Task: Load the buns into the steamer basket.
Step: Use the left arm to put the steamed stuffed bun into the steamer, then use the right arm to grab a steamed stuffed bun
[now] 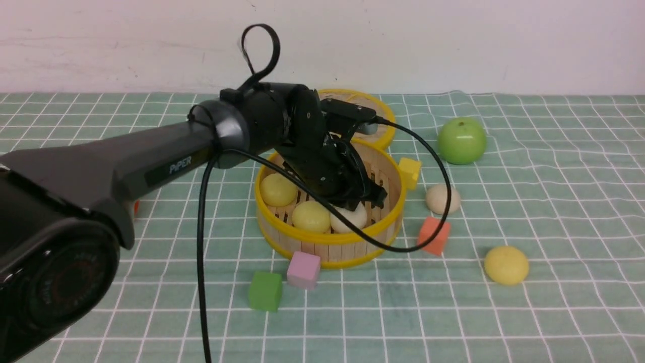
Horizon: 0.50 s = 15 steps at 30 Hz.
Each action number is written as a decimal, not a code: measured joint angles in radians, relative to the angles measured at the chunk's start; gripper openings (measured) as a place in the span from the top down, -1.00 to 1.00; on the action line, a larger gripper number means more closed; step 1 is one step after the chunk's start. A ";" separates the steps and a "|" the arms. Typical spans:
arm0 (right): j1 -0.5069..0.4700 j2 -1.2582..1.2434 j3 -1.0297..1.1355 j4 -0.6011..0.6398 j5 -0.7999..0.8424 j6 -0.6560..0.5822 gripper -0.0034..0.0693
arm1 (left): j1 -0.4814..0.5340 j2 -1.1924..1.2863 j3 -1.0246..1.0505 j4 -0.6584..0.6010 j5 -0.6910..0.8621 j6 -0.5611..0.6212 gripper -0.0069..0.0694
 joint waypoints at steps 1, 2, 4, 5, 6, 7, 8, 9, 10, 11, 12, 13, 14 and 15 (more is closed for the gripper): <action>0.000 0.000 0.000 0.000 0.000 0.000 0.25 | 0.000 0.000 0.000 0.000 0.000 0.000 0.73; 0.000 0.000 0.000 0.000 0.000 0.000 0.25 | 0.000 0.002 -0.001 0.000 -0.001 0.001 0.63; 0.000 0.000 0.000 0.000 0.000 0.000 0.25 | 0.000 0.002 -0.001 0.000 -0.001 0.001 0.43; 0.000 0.000 0.000 0.000 0.000 0.000 0.25 | 0.000 -0.002 -0.001 0.001 0.002 0.001 0.30; 0.000 0.000 0.000 0.000 0.000 0.000 0.25 | 0.000 -0.008 -0.002 0.002 0.006 0.001 0.17; 0.000 0.000 0.000 0.000 0.000 0.000 0.25 | 0.000 -0.018 -0.002 0.002 0.016 0.001 0.04; 0.000 0.000 0.000 0.000 0.000 0.000 0.25 | 0.000 -0.033 -0.004 0.003 0.030 0.001 -0.09; 0.000 0.000 0.000 0.000 0.000 0.000 0.25 | 0.000 -0.041 -0.007 0.005 0.040 0.001 -0.13; 0.000 0.000 0.000 0.000 0.000 0.000 0.25 | -0.001 -0.089 -0.012 0.006 0.065 -0.004 -0.27; 0.000 0.000 0.000 0.000 0.000 0.000 0.25 | -0.001 -0.117 -0.014 0.006 0.075 -0.012 -0.29; 0.000 0.000 0.000 0.000 0.000 0.000 0.25 | -0.001 -0.133 -0.016 0.006 0.076 -0.018 -0.29; 0.000 0.000 0.000 0.000 0.000 0.000 0.25 | -0.001 -0.198 -0.018 0.006 0.091 -0.039 -0.23; 0.000 0.000 0.000 0.000 0.000 0.000 0.25 | -0.001 -0.239 -0.018 0.006 0.100 -0.051 -0.15; 0.000 0.000 0.000 0.000 0.000 0.000 0.25 | -0.001 -0.317 -0.011 0.006 0.105 -0.062 0.06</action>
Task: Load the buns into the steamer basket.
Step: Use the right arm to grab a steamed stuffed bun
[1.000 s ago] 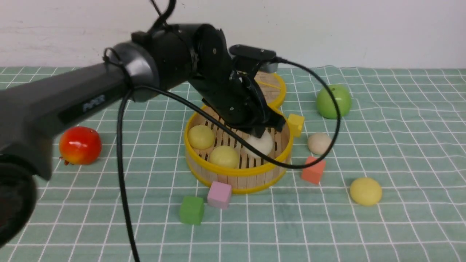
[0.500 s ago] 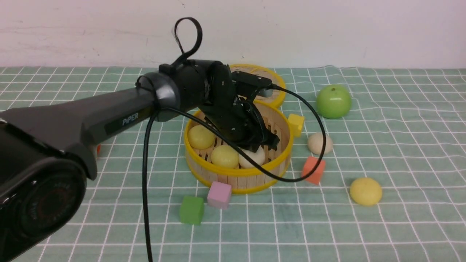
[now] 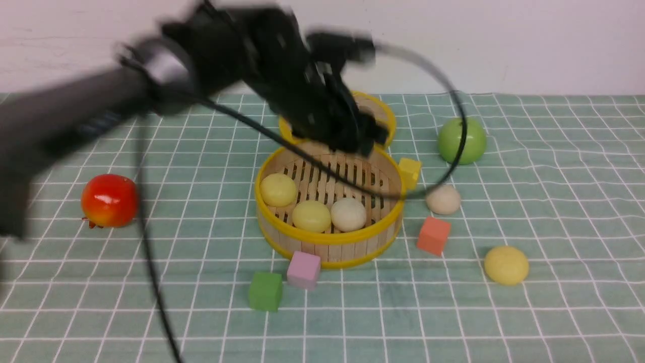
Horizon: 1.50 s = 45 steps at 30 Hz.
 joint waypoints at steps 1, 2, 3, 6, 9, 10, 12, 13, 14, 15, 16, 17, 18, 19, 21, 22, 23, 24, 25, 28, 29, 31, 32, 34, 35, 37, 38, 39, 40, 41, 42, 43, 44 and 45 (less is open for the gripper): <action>0.000 0.000 0.000 0.000 0.000 0.000 0.25 | 0.000 0.000 0.002 0.000 0.000 0.000 0.06; 0.000 0.000 0.000 0.000 0.000 0.000 0.25 | 0.000 -0.096 0.025 0.000 0.001 -0.006 0.37; 0.000 0.000 0.000 0.000 0.000 0.000 0.25 | 0.000 -0.145 0.047 0.000 0.001 -0.009 0.54; 0.000 0.000 0.000 0.000 0.000 0.000 0.25 | 0.000 -0.345 0.206 -0.001 -0.011 -0.009 0.86; 0.000 0.000 0.000 0.000 0.000 0.000 0.25 | 0.000 -0.535 0.409 -0.010 -0.071 -0.009 0.86; 0.000 0.000 0.000 0.000 0.000 0.000 0.25 | 0.000 -0.535 0.425 -0.010 -0.077 -0.009 0.86; 0.000 0.000 0.000 0.000 0.000 0.000 0.25 | 0.000 -0.719 0.649 -0.039 -0.189 -0.009 0.86; 0.000 0.000 0.000 0.000 0.000 0.000 0.25 | 0.000 -0.784 0.738 -0.046 -0.241 -0.009 0.86; 0.000 0.000 0.000 0.000 0.000 0.000 0.25 | 0.000 -0.849 0.828 -0.051 -0.297 -0.009 0.86; 0.000 0.000 0.000 0.000 0.000 0.000 0.25 | 0.000 -0.862 0.846 -0.053 -0.308 -0.009 0.86; 0.000 0.000 0.000 0.000 0.000 0.000 0.25 | 0.000 -0.948 0.970 -0.062 -0.388 -0.009 0.86; 0.000 0.000 0.000 0.000 0.000 0.000 0.25 | 0.000 -1.018 1.088 -0.072 -0.466 -0.009 0.86; 0.000 0.000 0.000 0.000 0.000 0.000 0.25 | 0.000 -1.063 1.152 -0.082 -0.509 -0.009 0.86; 0.000 0.000 0.000 0.000 0.000 0.000 0.25 | 0.000 -1.074 1.167 -0.082 -0.520 -0.009 0.86; 0.000 0.000 0.000 0.000 0.000 0.000 0.25 | 0.000 -1.216 1.356 -0.096 -0.653 -0.009 0.86; 0.000 0.000 0.000 0.000 0.000 0.000 0.25 | 0.000 -1.259 1.408 -0.098 -0.692 -0.009 0.86; 0.000 0.000 0.000 0.000 0.000 0.000 0.25 | 0.000 -1.287 1.436 -0.099 -0.713 -0.009 0.86; 0.000 0.000 0.000 0.000 0.000 0.000 0.25 | 0.000 -1.293 1.452 -0.099 -0.727 -0.009 0.86; 0.000 0.000 0.000 0.000 0.000 0.000 0.25 | 0.000 -1.334 1.505 -0.101 -0.769 -0.009 0.86; 0.000 0.000 0.000 0.000 0.000 0.000 0.25 | 0.000 -1.361 1.554 -0.103 -0.798 -0.010 0.86; 0.000 0.000 0.000 0.000 -0.003 0.000 0.25 | 0.000 -1.363 1.560 -0.104 -0.798 -0.011 0.86; 0.000 0.000 0.000 0.000 -0.008 0.000 0.25 | 0.000 -1.363 1.567 -0.105 -0.798 -0.012 0.86; 0.000 0.000 0.002 0.001 -0.016 0.001 0.25 | 0.000 -1.363 1.568 -0.106 -0.793 -0.012 0.86; 0.000 0.000 0.007 0.028 -0.043 0.029 0.25 | 0.000 -1.363 1.568 -0.106 -0.791 -0.012 0.86; 0.000 0.000 0.009 0.060 -0.056 0.044 0.25 | 0.000 -1.364 1.568 -0.106 -0.791 -0.012 0.86; 0.000 0.000 0.012 0.179 -0.133 0.126 0.25 | 0.000 -1.364 1.568 -0.106 -0.787 -0.012 0.86; 0.000 0.000 0.012 0.228 -0.178 0.158 0.25 | 0.000 -1.364 1.568 -0.106 -0.786 -0.012 0.86; 0.000 0.000 0.012 0.264 -0.215 0.187 0.25 | 0.000 -1.364 1.568 -0.106 -0.786 -0.012 0.86; 0.000 0.000 0.012 0.307 -0.259 0.213 0.25 | 0.000 -1.364 1.568 -0.106 -0.786 -0.012 0.86; 0.000 0.000 0.012 0.357 -0.310 0.239 0.25 | 0.000 -1.364 1.568 -0.106 -0.786 -0.012 0.86; 0.000 0.000 0.012 0.390 -0.346 0.263 0.25 | 0.000 -1.364 1.568 -0.106 -0.786 -0.012 0.86; 0.000 0.000 0.012 0.425 -0.385 0.282 0.25 | 0.000 -1.364 1.568 -0.106 -0.786 -0.012 0.86; 0.000 0.000 0.010 0.444 -0.411 0.295 0.25 | 0.000 -1.364 1.568 -0.106 -0.786 -0.012 0.86; 0.004 0.003 -0.011 0.454 -0.408 0.301 0.28 | 0.000 -1.364 1.568 -0.106 -0.785 -0.012 0.86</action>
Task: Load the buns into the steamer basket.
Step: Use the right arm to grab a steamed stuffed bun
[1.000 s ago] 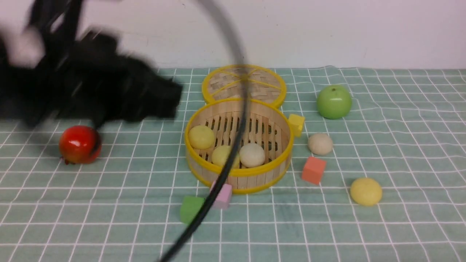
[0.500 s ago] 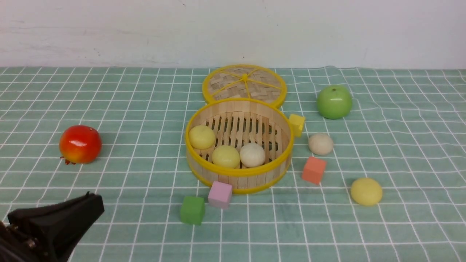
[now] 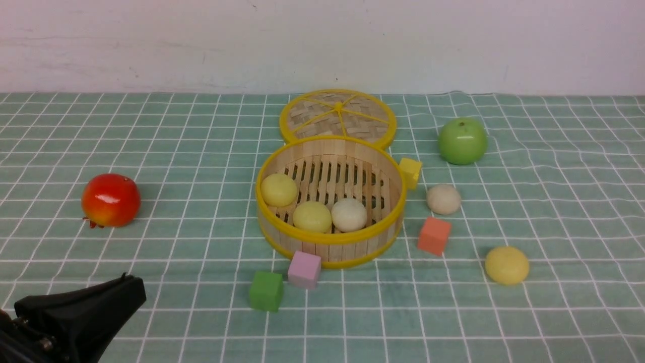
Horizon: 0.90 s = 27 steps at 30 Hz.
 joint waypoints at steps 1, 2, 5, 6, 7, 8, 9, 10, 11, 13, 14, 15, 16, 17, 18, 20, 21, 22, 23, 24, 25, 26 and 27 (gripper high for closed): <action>0.000 0.002 -0.006 0.000 0.005 0.000 0.29 | 0.000 0.000 0.000 0.000 0.000 0.000 0.86; 0.014 0.031 -0.062 -0.017 0.064 -0.011 0.34 | 0.000 0.000 0.000 0.000 0.000 0.000 0.86; 0.060 0.236 -0.309 -0.134 0.347 -0.120 0.51 | 0.000 0.000 0.000 0.000 0.002 0.000 0.86; 0.074 0.325 -0.393 -0.174 0.449 -0.165 0.57 | 0.000 0.000 0.000 0.000 0.002 0.000 0.86; 0.084 0.420 -0.474 -0.210 0.548 -0.209 0.62 | 0.000 0.000 0.000 0.000 0.002 0.000 0.86; 0.090 0.498 -0.534 -0.236 0.623 -0.239 0.66 | 0.000 0.000 0.000 0.000 0.002 0.000 0.86; 0.092 0.595 -0.602 -0.264 0.705 -0.270 0.69 | 0.000 0.000 0.000 0.000 0.002 0.000 0.86; 0.093 0.691 -0.664 -0.288 0.773 -0.292 0.72 | 0.000 0.000 0.000 0.000 0.002 0.000 0.86; 0.094 0.783 -0.719 -0.306 0.827 -0.304 0.74 | 0.000 0.000 0.000 0.000 0.002 0.000 0.86; 0.094 0.955 -0.812 -0.334 0.892 -0.320 0.75 | 0.000 0.000 0.000 0.000 0.003 0.000 0.86; 0.094 1.019 -0.842 -0.336 0.904 -0.322 0.75 | 0.000 0.000 0.000 0.000 0.003 0.000 0.86; 0.094 1.078 -0.870 -0.338 0.908 -0.325 0.75 | 0.000 0.000 0.000 0.000 0.003 0.000 0.86; 0.094 1.159 -0.909 -0.338 0.909 -0.327 0.75 | 0.000 0.000 0.000 0.000 0.004 0.000 0.86; 0.094 1.196 -0.927 -0.338 0.909 -0.327 0.75 | 0.000 0.000 0.000 0.000 0.004 0.000 0.86; 0.094 1.265 -0.960 -0.339 0.904 -0.328 0.75 | 0.000 0.000 0.000 0.000 0.004 0.000 0.86; 0.094 1.346 -1.000 -0.342 0.896 -0.328 0.75 | 0.000 0.000 0.000 0.000 0.004 0.000 0.86; 0.094 1.392 -1.023 -0.342 0.891 -0.328 0.74 | 0.000 0.000 0.000 0.000 0.004 0.000 0.86; 0.094 1.444 -1.050 -0.343 0.884 -0.328 0.73 | 0.000 0.000 0.000 0.000 0.006 0.000 0.86; 0.094 1.485 -1.070 -0.344 0.880 -0.328 0.72 | 0.000 0.000 0.000 0.000 0.006 0.000 0.86; 0.094 1.517 -1.084 -0.347 0.877 -0.328 0.70 | 0.000 0.000 0.000 0.000 0.006 0.000 0.85; 0.094 1.562 -1.103 -0.349 0.870 -0.328 0.67 | 0.000 0.000 0.000 0.000 0.006 0.000 0.85; 0.094 1.589 -1.113 -0.349 0.862 -0.329 0.65 | 0.000 0.000 0.000 0.000 0.006 0.000 0.85; 0.094 1.622 -1.125 -0.349 0.848 -0.329 0.61 | 0.000 0.000 0.000 0.000 0.006 0.000 0.85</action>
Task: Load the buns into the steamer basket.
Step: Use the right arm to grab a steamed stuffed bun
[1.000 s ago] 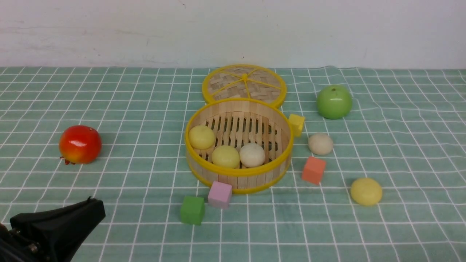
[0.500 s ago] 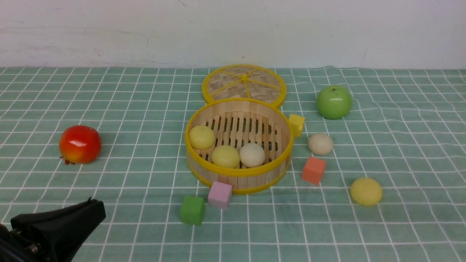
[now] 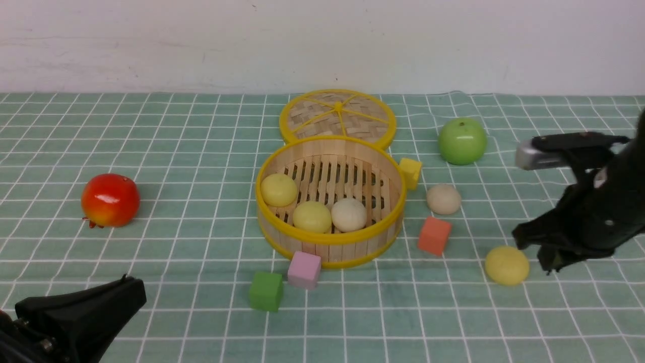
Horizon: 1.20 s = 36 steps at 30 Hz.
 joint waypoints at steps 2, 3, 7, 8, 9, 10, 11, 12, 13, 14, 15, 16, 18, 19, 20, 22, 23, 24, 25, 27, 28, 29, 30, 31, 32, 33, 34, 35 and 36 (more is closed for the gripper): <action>0.000 0.046 -0.015 0.000 -0.028 0.000 0.54 | 0.000 0.000 0.000 0.000 0.000 0.000 0.85; 0.000 0.076 -0.026 0.000 -0.051 0.000 0.47 | 0.000 0.000 0.000 0.000 0.000 0.000 0.85; 0.000 0.131 -0.042 0.000 -0.132 0.000 0.23 | 0.000 0.000 0.000 0.000 0.000 0.000 0.85; 0.000 0.132 -0.042 0.000 -0.136 0.000 0.21 | 0.000 0.000 0.000 0.000 0.000 0.000 0.84; 0.000 0.134 -0.042 0.000 -0.162 0.000 0.15 | 0.000 0.000 0.000 0.000 0.000 0.000 0.84; 0.000 0.134 -0.042 0.000 -0.181 0.000 0.12 | 0.000 0.000 0.000 0.000 0.000 0.000 0.84; 0.000 0.134 -0.042 0.000 -0.198 0.000 0.11 | 0.000 0.000 0.000 0.000 0.000 0.000 0.83; 0.000 0.134 -0.043 0.000 -0.200 0.000 0.11 | 0.000 0.000 0.000 0.000 0.000 0.000 0.83; 0.000 0.138 -0.045 -0.003 -0.217 0.000 0.11 | 0.000 0.000 0.000 0.000 0.000 0.000 0.83; 0.000 0.141 -0.047 -0.004 -0.228 0.000 0.11 | 0.000 0.000 0.000 0.000 0.000 0.000 0.83; 0.000 0.148 -0.047 -0.004 -0.233 0.000 0.11 | 0.000 0.000 0.000 0.000 0.000 0.000 0.82; 0.000 0.148 -0.047 -0.004 -0.233 0.000 0.11 | 0.000 0.000 0.000 0.000 0.000 0.000 0.82; 0.000 0.176 -0.051 -0.005 -0.237 0.000 0.11 | 0.000 0.000 0.000 0.000 0.000 0.000 0.82; 0.000 0.182 -0.051 -0.005 -0.237 0.000 0.11 | 0.000 0.000 0.000 0.000 0.000 0.000 0.82; 0.000 0.195 -0.051 -0.005 -0.237 0.000 0.11 | 0.000 0.000 0.000 0.000 0.000 0.000 0.82; 0.000 0.223 -0.051 -0.007 -0.249 0.000 0.11 | 0.000 0.000 0.000 0.000 0.000 0.000 0.82; 0.000 0.230 -0.051 -0.007 -0.257 0.000 0.11 | 0.000 0.000 0.000 0.000 0.000 0.000 0.82; 0.000 0.233 -0.051 -0.007 -0.262 0.000 0.12 | 0.000 0.000 0.000 0.000 0.000 0.000 0.82; 0.000 0.236 -0.051 -0.007 -0.266 0.000 0.14 | 0.000 0.000 0.000 0.000 0.000 0.000 0.82; 0.000 0.240 -0.051 -0.008 -0.269 0.000 0.22 | 0.000 0.000 0.000 0.000 0.000 0.000 0.82; 0.000 0.240 -0.051 -0.010 -0.270 0.000 0.23 | 0.000 0.000 0.000 0.000 0.000 0.000 0.82; 0.000 0.241 -0.051 -0.012 -0.272 -0.003 0.32 | 0.000 0.000 0.000 0.000 0.000 0.000 0.82; 0.000 0.241 -0.051 -0.012 -0.272 -0.009 0.38 | 0.000 0.000 0.000 0.000 0.000 0.000 0.82; 0.000 0.241 -0.052 -0.012 -0.272 -0.021 0.51 | 0.000 0.000 0.000 0.000 0.000 0.000 0.82; 0.000 0.241 -0.052 -0.012 -0.271 -0.032 0.58 | 0.000 0.000 0.000 0.000 0.000 0.000 0.82; 0.000 0.241 -0.052 -0.012 -0.266 -0.045 0.72 | 0.000 0.000 0.000 0.000 0.000 0.000 0.82; 0.000 0.241 -0.052 -0.012 -0.265 -0.051 0.77 | 0.000 0.000 0.000 0.000 0.000 0.000 0.82; 0.000 0.239 -0.053 -0.012 -0.258 -0.062 0.86 | 0.000 0.000 0.000 0.000 0.000 0.000 0.82; 0.000 0.232 -0.053 -0.009 -0.250 -0.067 0.89 | 0.000 0.000 0.000 0.000 0.000 0.000 0.82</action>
